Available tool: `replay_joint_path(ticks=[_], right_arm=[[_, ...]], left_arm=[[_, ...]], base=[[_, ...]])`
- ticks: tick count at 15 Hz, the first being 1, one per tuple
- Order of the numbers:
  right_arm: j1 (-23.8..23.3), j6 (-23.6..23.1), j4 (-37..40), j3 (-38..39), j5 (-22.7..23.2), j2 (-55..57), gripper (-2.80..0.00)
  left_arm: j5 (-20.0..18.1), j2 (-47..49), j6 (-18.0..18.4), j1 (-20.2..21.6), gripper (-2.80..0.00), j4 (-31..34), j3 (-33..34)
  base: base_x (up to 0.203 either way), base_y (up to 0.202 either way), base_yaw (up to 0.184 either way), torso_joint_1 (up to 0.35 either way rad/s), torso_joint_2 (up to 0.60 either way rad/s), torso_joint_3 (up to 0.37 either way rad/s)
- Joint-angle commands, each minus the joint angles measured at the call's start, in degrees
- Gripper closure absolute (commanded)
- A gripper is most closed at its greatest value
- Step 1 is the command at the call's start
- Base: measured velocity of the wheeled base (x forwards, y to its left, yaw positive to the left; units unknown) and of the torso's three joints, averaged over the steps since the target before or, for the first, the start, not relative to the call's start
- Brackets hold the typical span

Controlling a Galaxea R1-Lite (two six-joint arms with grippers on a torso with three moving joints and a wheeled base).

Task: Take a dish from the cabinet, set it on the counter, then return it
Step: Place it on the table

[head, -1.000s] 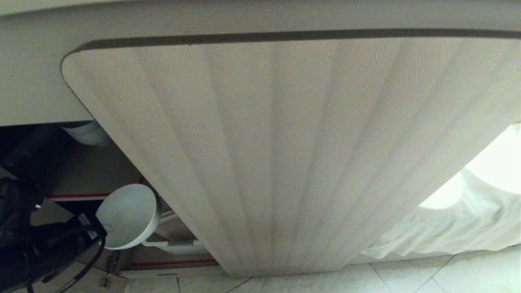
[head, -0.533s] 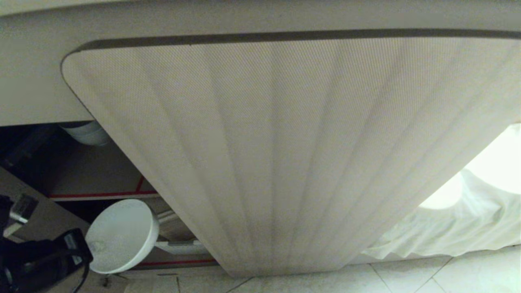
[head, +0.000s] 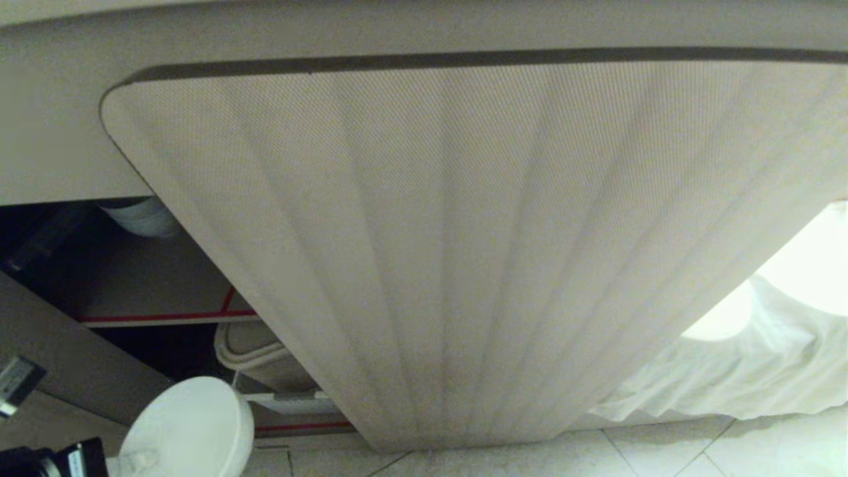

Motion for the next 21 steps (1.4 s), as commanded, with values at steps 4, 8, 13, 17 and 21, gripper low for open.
replay_joint_path(ticks=[4,8,13,17,21], right_arm=[[0.00,-0.04,0.00,0.00,0.01,0.00,0.00],[0.00,-0.04,0.00,0.00,0.01,0.00,0.00],[0.00,-0.04,0.00,0.00,0.01,0.00,0.00],[0.00,-0.04,0.00,0.00,0.01,0.00,0.00],[0.04,-0.04,0.00,0.00,0.01,0.00,0.00]], left_arm=[[0.16,-5.79,0.61,-4.87,0.00,6.36,-0.26],[0.35,-5.46,3.50,-7.92,0.00,7.10,-0.33],[0.86,-5.24,4.53,-8.18,0.00,7.14,-0.42],[0.92,-4.34,9.58,-8.19,0.00,7.15,-0.42],[0.95,-3.96,10.54,-8.11,0.00,7.12,-0.02]], base=[[0.000,0.000,0.000,0.000,0.00,0.000],[0.000,0.000,0.000,0.000,0.00,0.000],[0.000,0.000,0.000,0.000,0.00,0.000],[0.000,0.000,0.000,0.000,0.00,0.000],[0.000,0.000,0.000,0.000,0.00,0.000]])
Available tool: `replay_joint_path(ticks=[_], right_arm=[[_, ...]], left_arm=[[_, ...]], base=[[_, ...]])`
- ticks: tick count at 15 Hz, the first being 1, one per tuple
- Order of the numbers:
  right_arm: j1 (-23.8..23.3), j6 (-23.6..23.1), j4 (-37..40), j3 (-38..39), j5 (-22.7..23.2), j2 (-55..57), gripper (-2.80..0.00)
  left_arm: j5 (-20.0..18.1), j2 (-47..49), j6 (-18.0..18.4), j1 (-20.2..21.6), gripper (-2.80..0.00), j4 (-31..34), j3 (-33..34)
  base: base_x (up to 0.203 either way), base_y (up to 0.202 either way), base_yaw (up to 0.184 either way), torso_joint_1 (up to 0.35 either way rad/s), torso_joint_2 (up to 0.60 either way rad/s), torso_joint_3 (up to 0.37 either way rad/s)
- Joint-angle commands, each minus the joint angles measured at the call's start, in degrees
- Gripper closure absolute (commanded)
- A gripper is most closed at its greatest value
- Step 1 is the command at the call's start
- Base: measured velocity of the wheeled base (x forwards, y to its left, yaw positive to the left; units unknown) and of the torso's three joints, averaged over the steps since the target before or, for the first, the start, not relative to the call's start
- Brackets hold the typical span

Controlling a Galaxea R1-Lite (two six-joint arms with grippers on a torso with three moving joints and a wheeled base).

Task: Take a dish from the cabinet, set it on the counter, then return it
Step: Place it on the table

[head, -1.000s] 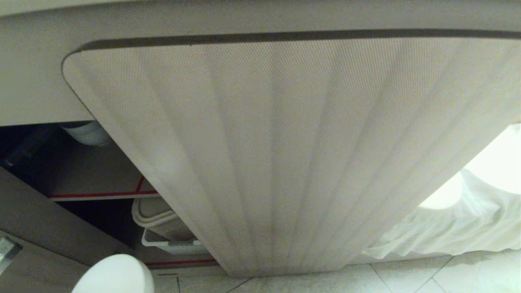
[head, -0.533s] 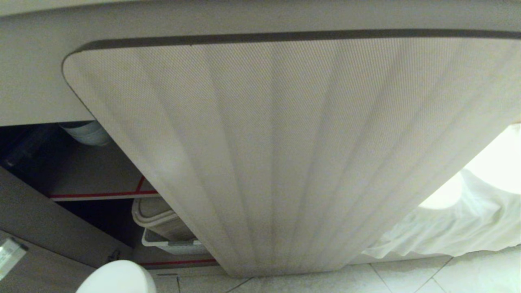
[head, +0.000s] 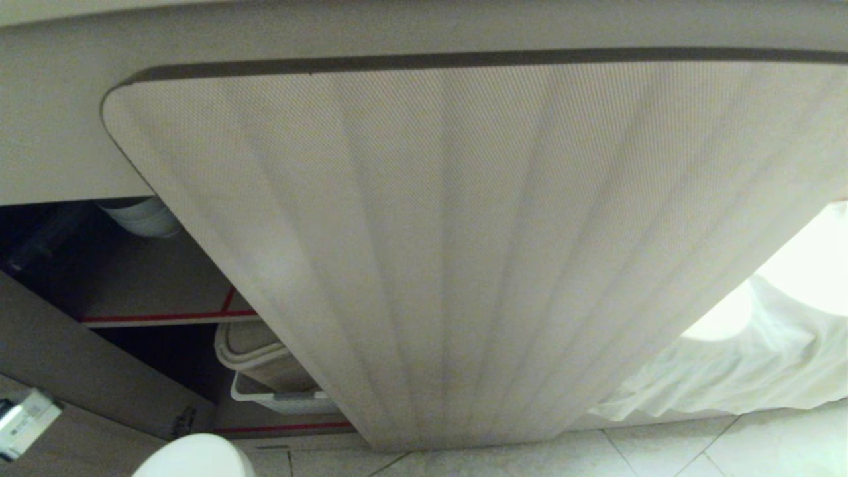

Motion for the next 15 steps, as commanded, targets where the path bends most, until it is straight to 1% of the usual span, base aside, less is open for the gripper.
replay_joint_path(ticks=[1,12,15], right_arm=[[0.00,-0.01,0.00,0.00,0.01,0.00,0.00],[0.09,-0.01,0.00,0.00,0.01,0.00,0.00],[0.00,-0.01,0.00,0.00,0.01,0.00,0.00]], left_arm=[[0.00,0.60,-0.14,0.09,0.00,0.08,-0.13],[0.00,0.42,-0.05,0.00,0.00,0.10,0.04],[0.00,0.33,0.71,-0.14,0.00,0.17,0.04]], base=[[0.000,0.000,0.000,0.000,0.00,0.000],[0.000,0.000,0.000,0.000,0.00,0.000],[0.000,0.000,0.000,0.000,0.00,0.000]])
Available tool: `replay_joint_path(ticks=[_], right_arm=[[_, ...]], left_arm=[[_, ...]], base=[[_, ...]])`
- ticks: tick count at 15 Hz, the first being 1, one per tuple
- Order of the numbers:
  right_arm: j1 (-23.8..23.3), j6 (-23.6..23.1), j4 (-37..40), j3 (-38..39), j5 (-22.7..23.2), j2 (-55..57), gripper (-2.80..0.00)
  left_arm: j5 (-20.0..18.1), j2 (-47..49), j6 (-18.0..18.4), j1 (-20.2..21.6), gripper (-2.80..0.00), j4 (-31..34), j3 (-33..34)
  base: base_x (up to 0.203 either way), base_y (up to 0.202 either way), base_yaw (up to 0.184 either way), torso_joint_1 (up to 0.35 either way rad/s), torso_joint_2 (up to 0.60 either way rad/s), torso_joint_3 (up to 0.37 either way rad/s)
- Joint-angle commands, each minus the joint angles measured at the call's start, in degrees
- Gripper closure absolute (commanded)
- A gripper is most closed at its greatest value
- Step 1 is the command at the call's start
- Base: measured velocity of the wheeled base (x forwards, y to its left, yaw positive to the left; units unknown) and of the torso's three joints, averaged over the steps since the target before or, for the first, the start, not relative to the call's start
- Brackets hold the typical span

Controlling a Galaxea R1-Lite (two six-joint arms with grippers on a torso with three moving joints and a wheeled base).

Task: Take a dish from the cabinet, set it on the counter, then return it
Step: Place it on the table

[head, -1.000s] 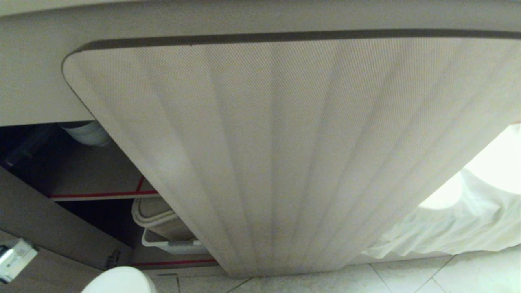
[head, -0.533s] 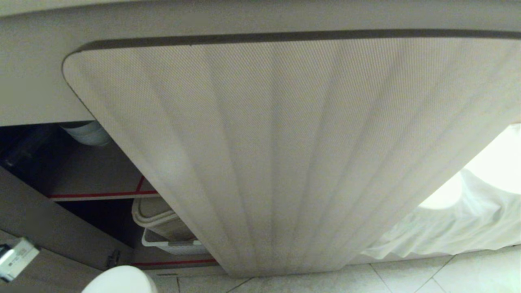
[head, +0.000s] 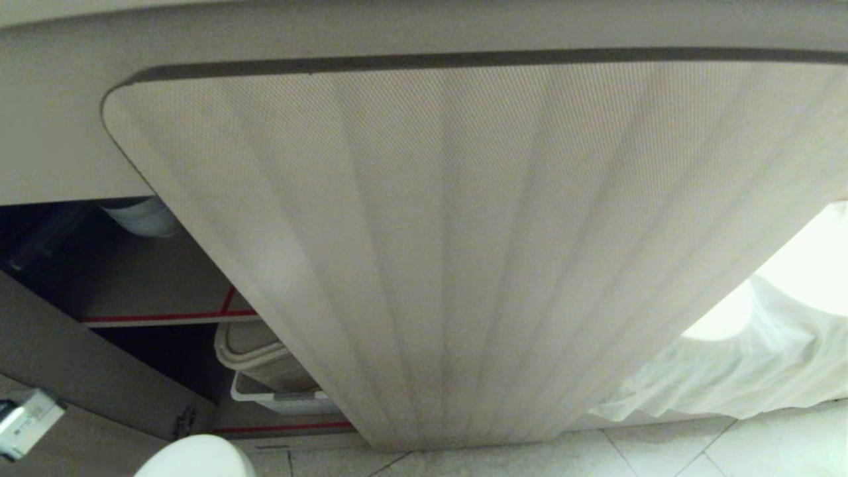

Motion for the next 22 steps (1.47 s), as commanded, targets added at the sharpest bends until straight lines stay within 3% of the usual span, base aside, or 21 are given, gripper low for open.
replay_joint_path(ticks=[1,12,22], right_arm=[[-0.02,-0.04,0.00,0.00,-0.01,0.00,0.00],[0.00,-0.12,0.00,0.00,0.01,0.00,0.00],[-0.02,-0.12,0.00,0.00,0.07,0.00,0.00]], left_arm=[[-0.02,0.03,1.40,-0.12,0.00,0.14,0.08],[-0.19,0.12,2.36,-0.60,0.00,0.23,0.61],[-0.11,0.03,2.50,-5.65,0.00,0.84,0.61]], base=[[0.000,0.000,0.000,0.000,0.00,0.000],[0.000,0.000,0.000,0.000,0.00,0.000],[0.000,0.000,0.000,0.000,0.00,0.000]])
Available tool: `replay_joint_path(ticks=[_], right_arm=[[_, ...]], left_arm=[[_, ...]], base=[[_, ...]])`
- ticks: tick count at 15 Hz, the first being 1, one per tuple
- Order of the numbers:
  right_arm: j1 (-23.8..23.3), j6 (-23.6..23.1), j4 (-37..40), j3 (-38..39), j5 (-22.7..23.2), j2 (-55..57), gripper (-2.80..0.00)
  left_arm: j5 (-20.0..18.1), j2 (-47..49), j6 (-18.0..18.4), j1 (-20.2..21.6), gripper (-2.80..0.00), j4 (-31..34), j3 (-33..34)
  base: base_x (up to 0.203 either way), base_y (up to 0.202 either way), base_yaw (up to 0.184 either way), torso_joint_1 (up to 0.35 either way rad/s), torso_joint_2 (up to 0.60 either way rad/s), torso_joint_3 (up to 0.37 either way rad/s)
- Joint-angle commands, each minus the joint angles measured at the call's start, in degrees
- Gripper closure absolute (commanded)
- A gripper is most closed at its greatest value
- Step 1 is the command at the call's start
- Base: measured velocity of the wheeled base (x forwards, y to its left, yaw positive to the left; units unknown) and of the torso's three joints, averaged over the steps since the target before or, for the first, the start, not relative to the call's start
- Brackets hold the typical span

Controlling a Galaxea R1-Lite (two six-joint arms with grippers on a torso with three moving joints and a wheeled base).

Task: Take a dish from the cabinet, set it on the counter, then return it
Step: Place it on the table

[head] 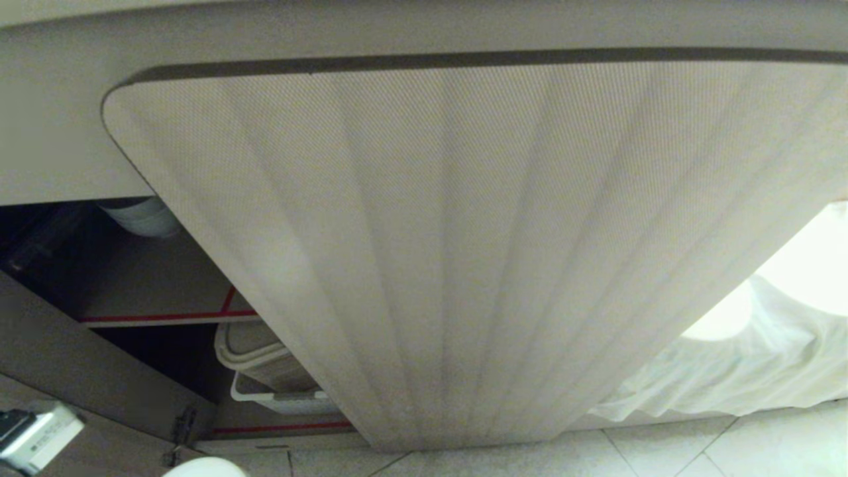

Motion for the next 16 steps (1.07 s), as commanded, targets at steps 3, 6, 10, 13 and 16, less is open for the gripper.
replay_joint_path(ticks=[3,6,10,13,16], right_arm=[[0.00,0.01,0.00,0.00,0.02,0.00,0.00],[0.07,-0.08,-0.09,0.00,0.02,0.00,0.00],[0.00,-0.04,-0.09,0.00,0.02,0.00,0.00],[0.00,0.00,-0.09,0.00,0.02,0.00,0.00],[0.00,0.01,-0.09,0.00,0.02,0.00,0.00]], left_arm=[[-0.03,0.09,-0.12,-1.59,0.00,0.48,0.03],[-0.12,0.09,-0.12,-1.95,0.00,0.48,0.25],[-0.03,-0.11,-0.21,-1.86,0.00,0.48,1.17],[-0.03,-0.35,-0.20,-1.86,0.00,0.48,1.17],[-0.03,-0.44,-0.12,-1.95,0.00,0.48,1.17]], base=[[0.000,0.000,0.000,0.000,0.00,0.000],[0.000,0.000,0.000,0.006,-0.03,-0.014],[0.000,0.000,0.000,0.074,-0.25,-0.252],[0.000,0.000,0.000,0.180,-0.55,-0.291],[0.000,0.000,0.000,0.185,-0.48,-0.292]])
